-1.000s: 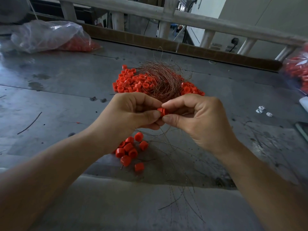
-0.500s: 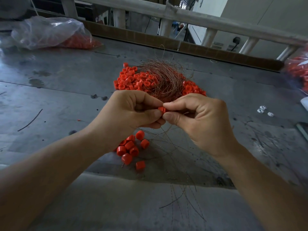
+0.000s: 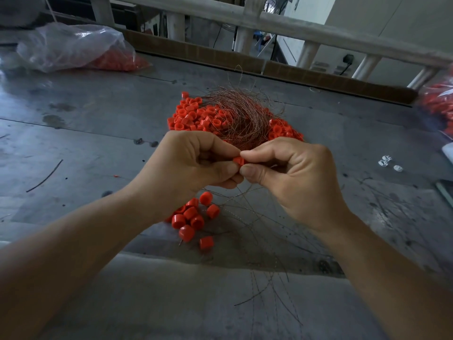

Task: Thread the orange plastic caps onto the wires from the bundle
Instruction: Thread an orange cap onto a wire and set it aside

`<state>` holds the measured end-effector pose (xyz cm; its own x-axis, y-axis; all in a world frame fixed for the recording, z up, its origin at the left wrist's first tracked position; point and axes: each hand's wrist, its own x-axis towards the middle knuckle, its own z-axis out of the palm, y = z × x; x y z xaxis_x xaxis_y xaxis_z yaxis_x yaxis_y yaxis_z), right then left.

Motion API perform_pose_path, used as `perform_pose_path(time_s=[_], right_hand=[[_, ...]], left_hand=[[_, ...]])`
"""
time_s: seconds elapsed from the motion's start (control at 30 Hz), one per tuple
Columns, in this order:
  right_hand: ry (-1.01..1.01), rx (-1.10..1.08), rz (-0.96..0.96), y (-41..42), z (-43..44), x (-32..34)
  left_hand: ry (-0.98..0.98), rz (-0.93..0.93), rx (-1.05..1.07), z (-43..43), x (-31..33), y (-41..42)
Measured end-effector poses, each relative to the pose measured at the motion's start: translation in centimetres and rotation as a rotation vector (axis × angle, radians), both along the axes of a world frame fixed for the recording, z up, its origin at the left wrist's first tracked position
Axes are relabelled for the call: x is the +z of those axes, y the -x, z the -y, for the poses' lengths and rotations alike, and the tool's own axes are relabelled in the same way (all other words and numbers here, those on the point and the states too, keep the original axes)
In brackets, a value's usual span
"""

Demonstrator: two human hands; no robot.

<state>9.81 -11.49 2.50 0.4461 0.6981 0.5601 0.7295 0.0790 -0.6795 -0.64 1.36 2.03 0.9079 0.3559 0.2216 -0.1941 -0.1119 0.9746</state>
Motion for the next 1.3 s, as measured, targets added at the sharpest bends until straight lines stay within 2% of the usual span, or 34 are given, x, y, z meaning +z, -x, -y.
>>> perform_pose_path(time_s=[0.1,0.23,0.43,0.77,0.9,1.03,1.1,1.3], right_hand=[[-0.007,-0.017,0.144,0.1,-0.1,-0.3],[-0.008,0.004,0.074,0.0,-0.1,-0.2],[-0.020,0.080,0.062,-0.5,0.1,0.2],[0.065,0.156,-0.060,-0.3,0.2,0.7],[0.150,0.177,0.105,-0.5,0.0,0.7],[0.188,0.161,0.149,-0.1,-0.1,0.8],[0.208,0.145,0.184,0.0,-0.2,0.6],[0.210,0.120,0.256,-0.2,0.0,0.4]], left_hand=[[0.046,-0.027,-0.005,-0.1,0.0,0.0],[0.039,-0.034,-0.022,0.0,0.0,0.1],[0.127,-0.063,-0.090,-0.3,0.2,0.3],[0.189,-0.083,-0.231,-0.7,0.3,0.3],[0.251,-0.070,-0.242,-0.9,0.3,0.4],[0.280,-0.075,-0.271,-0.8,0.3,0.4],[0.257,-0.060,-0.294,-0.7,0.3,0.5],[-0.030,-0.028,-0.188,-0.2,0.3,0.5]])
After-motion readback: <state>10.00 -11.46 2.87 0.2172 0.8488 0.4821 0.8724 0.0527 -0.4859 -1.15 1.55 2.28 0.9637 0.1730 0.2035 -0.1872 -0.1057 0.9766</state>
